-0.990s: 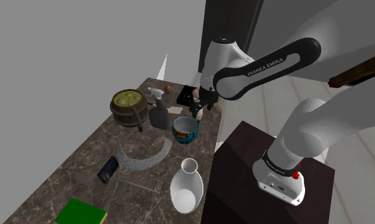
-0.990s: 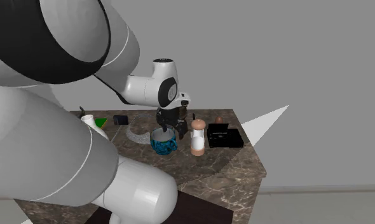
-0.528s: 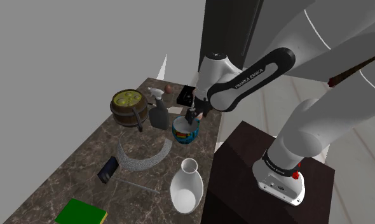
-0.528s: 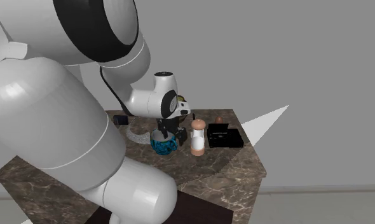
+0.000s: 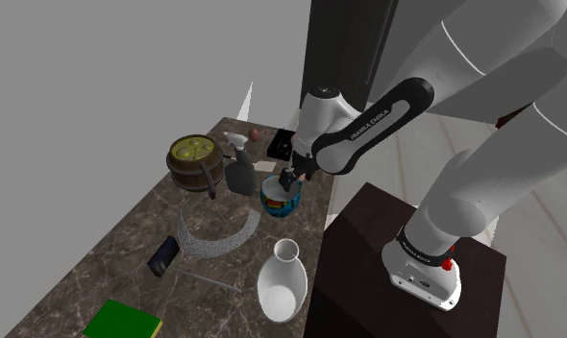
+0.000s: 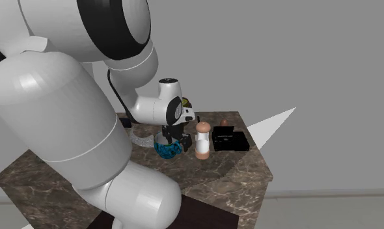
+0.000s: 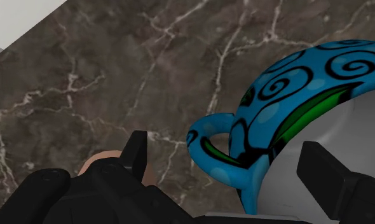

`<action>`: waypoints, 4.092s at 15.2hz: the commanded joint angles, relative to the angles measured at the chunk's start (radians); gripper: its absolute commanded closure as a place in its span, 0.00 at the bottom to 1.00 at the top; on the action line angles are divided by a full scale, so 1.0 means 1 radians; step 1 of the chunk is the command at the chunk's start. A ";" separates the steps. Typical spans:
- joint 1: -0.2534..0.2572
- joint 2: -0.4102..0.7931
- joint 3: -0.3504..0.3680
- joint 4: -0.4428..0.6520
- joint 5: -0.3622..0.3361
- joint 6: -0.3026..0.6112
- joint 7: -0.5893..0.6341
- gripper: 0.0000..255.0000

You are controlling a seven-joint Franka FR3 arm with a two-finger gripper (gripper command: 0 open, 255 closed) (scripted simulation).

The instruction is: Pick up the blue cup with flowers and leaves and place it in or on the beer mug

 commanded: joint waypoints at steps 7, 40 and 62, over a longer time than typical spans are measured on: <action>0.000 0.000 0.000 0.000 0.000 0.000 0.000 1.00; 0.029 -0.313 -0.054 0.182 0.030 -0.493 -0.043 1.00; 0.004 -0.033 -0.007 0.634 -0.021 -0.666 0.030 1.00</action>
